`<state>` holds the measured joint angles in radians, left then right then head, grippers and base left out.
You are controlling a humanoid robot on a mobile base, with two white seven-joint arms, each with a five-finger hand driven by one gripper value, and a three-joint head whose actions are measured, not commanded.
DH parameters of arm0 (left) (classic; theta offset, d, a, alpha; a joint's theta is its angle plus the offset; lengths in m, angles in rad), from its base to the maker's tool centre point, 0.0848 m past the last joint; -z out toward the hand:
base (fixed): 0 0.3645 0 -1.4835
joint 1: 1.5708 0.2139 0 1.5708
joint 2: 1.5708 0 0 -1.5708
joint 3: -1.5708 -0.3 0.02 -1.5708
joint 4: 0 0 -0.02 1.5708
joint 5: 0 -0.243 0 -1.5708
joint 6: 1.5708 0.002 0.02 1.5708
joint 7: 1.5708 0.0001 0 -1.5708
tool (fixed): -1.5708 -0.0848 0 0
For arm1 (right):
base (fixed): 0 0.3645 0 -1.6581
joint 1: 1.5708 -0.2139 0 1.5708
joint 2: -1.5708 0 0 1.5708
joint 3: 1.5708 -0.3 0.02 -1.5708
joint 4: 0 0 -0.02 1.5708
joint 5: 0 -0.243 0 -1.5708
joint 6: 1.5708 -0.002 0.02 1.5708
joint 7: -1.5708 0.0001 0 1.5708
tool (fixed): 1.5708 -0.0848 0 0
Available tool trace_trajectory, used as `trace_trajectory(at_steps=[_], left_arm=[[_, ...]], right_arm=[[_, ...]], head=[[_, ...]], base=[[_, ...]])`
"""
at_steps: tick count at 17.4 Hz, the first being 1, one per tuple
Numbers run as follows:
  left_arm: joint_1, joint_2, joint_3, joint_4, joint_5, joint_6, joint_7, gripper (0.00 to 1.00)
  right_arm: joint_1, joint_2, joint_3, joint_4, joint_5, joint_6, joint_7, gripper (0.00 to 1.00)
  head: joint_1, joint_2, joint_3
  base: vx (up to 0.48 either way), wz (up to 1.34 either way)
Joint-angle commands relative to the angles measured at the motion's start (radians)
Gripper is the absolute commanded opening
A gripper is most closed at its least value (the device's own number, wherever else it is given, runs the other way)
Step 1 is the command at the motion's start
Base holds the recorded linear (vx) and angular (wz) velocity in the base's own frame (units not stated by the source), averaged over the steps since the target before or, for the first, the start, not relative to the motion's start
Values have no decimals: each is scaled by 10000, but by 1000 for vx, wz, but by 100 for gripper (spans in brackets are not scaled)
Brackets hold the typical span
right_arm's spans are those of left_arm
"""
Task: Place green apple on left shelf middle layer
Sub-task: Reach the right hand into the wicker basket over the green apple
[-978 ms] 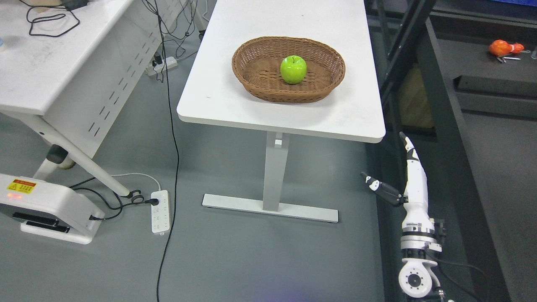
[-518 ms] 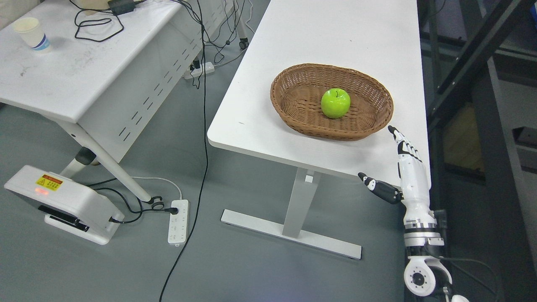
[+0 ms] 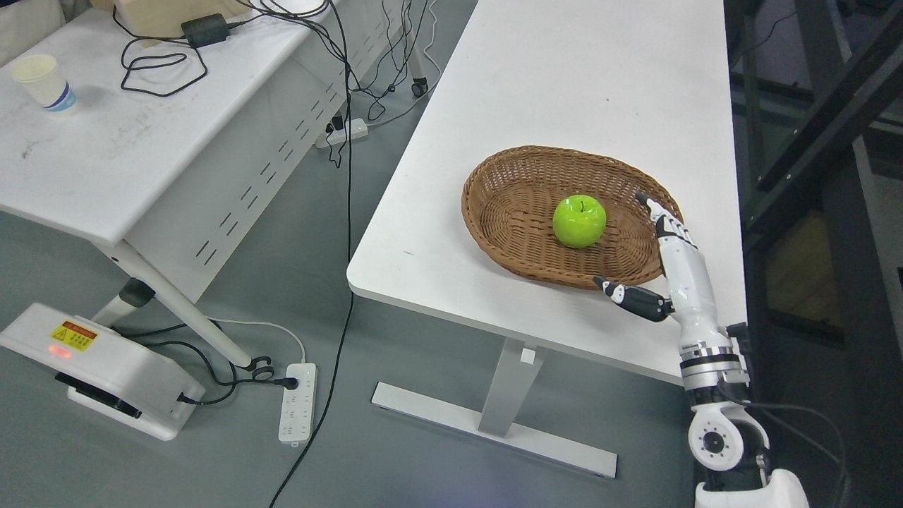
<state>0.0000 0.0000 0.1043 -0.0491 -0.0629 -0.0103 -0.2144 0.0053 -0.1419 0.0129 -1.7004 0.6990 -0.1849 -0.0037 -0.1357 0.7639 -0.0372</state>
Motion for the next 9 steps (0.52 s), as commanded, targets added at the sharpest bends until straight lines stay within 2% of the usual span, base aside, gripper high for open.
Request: trace_trajectory(at_steps=[1,9], left_arm=[[92,175,0,0,0,11,11,100],[92,175,0,0,0,11,12,100]], right_arm=[[-604,-237,606,145,-26,54,175,100],[-1663,-222,1618,1892,203,70,864,100]], head=[[0,0,0],[0,0,0]], base=[[161,45],[125,-8]])
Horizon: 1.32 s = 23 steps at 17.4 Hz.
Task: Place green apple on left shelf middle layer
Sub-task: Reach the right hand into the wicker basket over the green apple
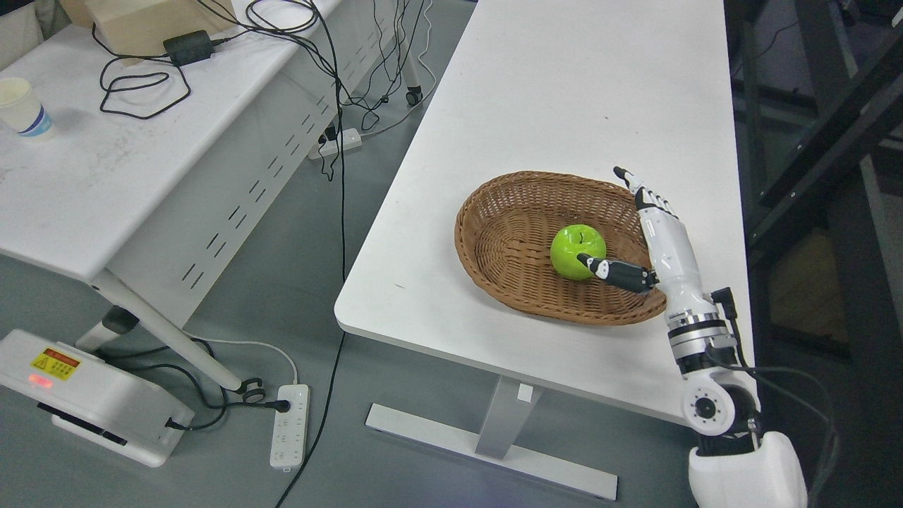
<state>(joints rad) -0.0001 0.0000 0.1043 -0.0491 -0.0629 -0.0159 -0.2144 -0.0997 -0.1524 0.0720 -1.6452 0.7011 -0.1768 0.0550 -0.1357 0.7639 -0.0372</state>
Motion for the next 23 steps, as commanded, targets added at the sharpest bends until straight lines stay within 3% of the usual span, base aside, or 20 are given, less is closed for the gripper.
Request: trace_trajectory(at_steps=[1,7,23], left_arm=[[93,175,0,0,0,67,12,100],[93,175,0,0,0,67,-4,100],[93,175,0,0,0,67,12,100]], right_arm=[[-629,-147,1165,1524,366,-27,354,100],[-735,-500,1903,1862,1164,-226,1014,100],[-1826,-485,1750,3259,1181,-149,1014,100]], head=[[0,0,0],[0,0,0],[0,0,0]], base=[[88,-61],[47,-15],[1,0]])
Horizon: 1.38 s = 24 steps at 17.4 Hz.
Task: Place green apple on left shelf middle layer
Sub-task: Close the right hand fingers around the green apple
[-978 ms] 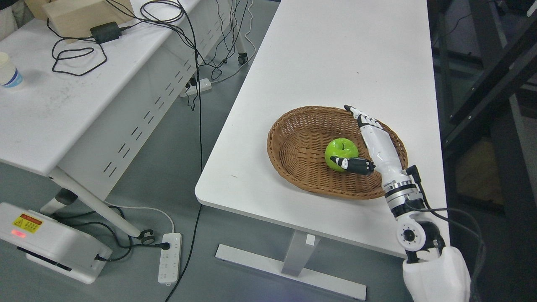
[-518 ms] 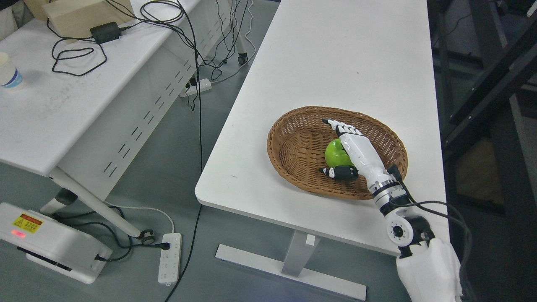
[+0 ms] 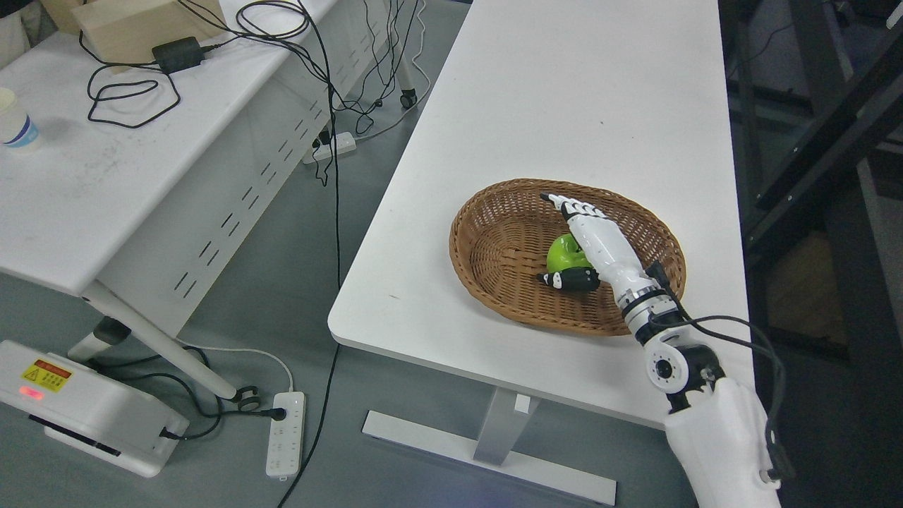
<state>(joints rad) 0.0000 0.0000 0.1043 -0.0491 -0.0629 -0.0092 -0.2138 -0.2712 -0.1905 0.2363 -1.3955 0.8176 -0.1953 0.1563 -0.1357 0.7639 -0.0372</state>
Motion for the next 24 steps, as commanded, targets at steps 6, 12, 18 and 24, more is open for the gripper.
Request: trace_trajectory(at_steps=[6,12,18,24], left_arm=[[92,175,0,0,0,-1,-10,100],[92,175,0,0,0,-1,-10,100],[92,175,0,0,0,-1,6,100],[92,175,0,0,0,-1,-10,100]], right_arm=[[165,-119,91,809,0,21,2,99],[257,-181,-15,778,-92,51,17,31],[272,-89,-1179,686,-823,51,2,3],[487,-104,-2745,-156,-4689,849,-29,0]], head=[[0,0,0],[0,0,0],[0,0,0],[0,0,0]], base=[[0,0],[0,0],[0,0],[0,0]])
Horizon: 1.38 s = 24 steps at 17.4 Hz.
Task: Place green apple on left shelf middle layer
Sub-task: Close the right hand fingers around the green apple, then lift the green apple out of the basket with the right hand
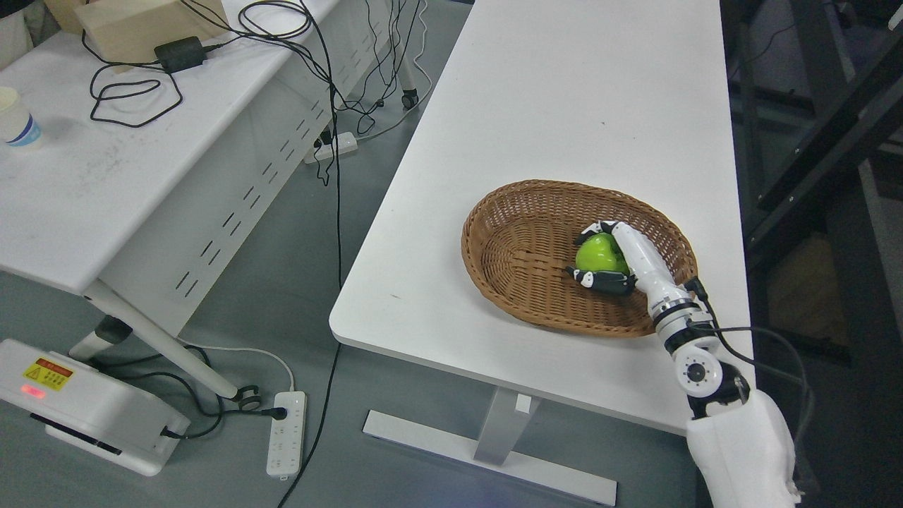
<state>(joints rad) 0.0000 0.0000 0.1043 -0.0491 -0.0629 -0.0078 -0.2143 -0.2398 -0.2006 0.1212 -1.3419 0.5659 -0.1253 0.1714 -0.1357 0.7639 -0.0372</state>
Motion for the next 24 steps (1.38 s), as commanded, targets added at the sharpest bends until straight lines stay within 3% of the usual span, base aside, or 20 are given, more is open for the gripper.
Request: trace_trajectory(at_steps=[1,4,8,13,24], left_arm=[[92,175,0,0,0,-15,10,100],[92,175,0,0,0,-15,10,100],[92,175,0,0,0,-15,10,100],[92,175,0,0,0,-15,10,100],[92,175,0,0,0,-15,10,100]], right_arm=[[264,-34,-1672,-785,-2587,149,-211,0],[754,27,-2269,-1427,-3218,-95,-348,0],[2102,226,-2867,-2747,-3556,-709,-1421,0],[3270,1269,-3773,-3698,-3634,-1446,-1453,0],[3978,1653,-3607,-3808,-3634,-1448,-1408,0]], head=[[0,0,0],[0,0,0],[0,0,0],[0,0,0],[0,0,0]], base=[[0,0],[0,0],[0,0],[1,-3],[-34,-38]])
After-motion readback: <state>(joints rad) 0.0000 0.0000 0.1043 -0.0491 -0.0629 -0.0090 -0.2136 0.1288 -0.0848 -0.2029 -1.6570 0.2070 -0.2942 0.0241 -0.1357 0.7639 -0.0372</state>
